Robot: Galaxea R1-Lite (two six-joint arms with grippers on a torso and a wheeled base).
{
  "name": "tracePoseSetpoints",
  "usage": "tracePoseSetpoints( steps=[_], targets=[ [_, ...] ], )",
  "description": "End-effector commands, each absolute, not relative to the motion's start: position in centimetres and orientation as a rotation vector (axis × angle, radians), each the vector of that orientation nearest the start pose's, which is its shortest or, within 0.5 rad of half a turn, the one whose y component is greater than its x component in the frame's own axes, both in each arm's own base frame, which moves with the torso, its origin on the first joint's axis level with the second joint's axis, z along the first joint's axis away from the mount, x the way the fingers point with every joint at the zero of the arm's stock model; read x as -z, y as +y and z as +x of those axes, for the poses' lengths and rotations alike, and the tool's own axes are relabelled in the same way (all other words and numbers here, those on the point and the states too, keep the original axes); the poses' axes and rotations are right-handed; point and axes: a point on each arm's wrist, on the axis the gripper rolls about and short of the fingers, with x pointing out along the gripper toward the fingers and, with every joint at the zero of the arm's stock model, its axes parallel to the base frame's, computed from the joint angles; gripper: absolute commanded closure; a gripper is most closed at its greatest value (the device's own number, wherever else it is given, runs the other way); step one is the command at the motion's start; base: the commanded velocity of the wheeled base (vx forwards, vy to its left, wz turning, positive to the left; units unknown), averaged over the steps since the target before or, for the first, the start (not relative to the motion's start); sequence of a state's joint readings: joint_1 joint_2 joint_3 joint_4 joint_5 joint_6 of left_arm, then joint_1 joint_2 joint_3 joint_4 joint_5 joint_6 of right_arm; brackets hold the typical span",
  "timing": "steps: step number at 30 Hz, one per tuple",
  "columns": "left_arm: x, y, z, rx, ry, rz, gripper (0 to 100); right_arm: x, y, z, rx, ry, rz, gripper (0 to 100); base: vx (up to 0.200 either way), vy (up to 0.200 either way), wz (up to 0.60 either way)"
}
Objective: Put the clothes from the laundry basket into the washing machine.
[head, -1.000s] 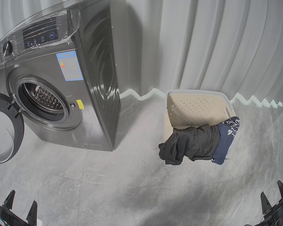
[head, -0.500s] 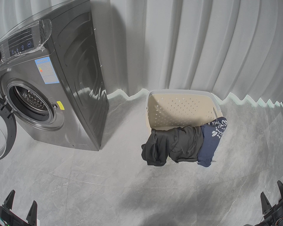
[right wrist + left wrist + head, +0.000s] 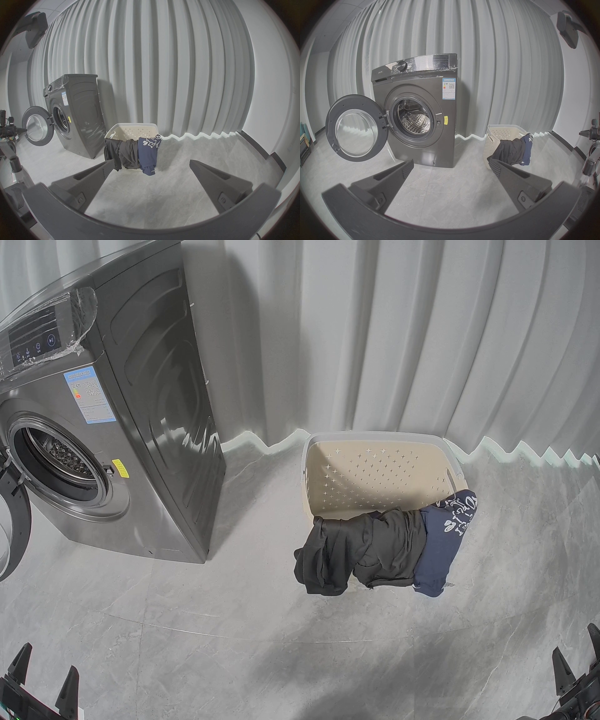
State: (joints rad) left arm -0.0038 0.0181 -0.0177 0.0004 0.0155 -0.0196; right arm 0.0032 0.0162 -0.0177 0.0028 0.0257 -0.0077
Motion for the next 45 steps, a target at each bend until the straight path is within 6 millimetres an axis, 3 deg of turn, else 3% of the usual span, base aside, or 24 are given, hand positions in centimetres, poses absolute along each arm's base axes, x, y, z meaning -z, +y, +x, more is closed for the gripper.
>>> tracePoseSetpoints(
  steps=[1, 19, 25, 37, 45],
  targets=[
    [-7.59, 0.04, -2.28, -0.012, 0.0, -0.02, 0, -7.56, 0.05, -2.29, -0.031, 0.001, -0.006, 0, 0.0, -0.2, 0.0],
    [-7.58, 0.04, -2.28, -0.012, 0.001, -0.018, 0, -7.56, 0.04, -2.29, -0.028, 0.001, -0.006, 0, 0.0, 0.0, 0.0],
    [-7.59, 0.04, -2.28, -0.012, 0.0, -0.018, 0, -7.56, 0.04, -2.29, -0.026, 0.001, -0.006, 0, 0.0, -0.2, 0.0],
    [-7.58, 0.04, -2.28, -0.012, 0.001, -0.018, 0, -7.56, 0.04, -2.29, -0.026, 0.001, -0.008, 0, 0.0, 0.0, 0.0],
    [-7.58, 0.04, -2.28, -0.012, 0.001, -0.02, 0, -7.56, 0.04, -2.29, -0.023, 0.002, -0.002, 0, 0.2, 0.0, 0.0]
  ],
)
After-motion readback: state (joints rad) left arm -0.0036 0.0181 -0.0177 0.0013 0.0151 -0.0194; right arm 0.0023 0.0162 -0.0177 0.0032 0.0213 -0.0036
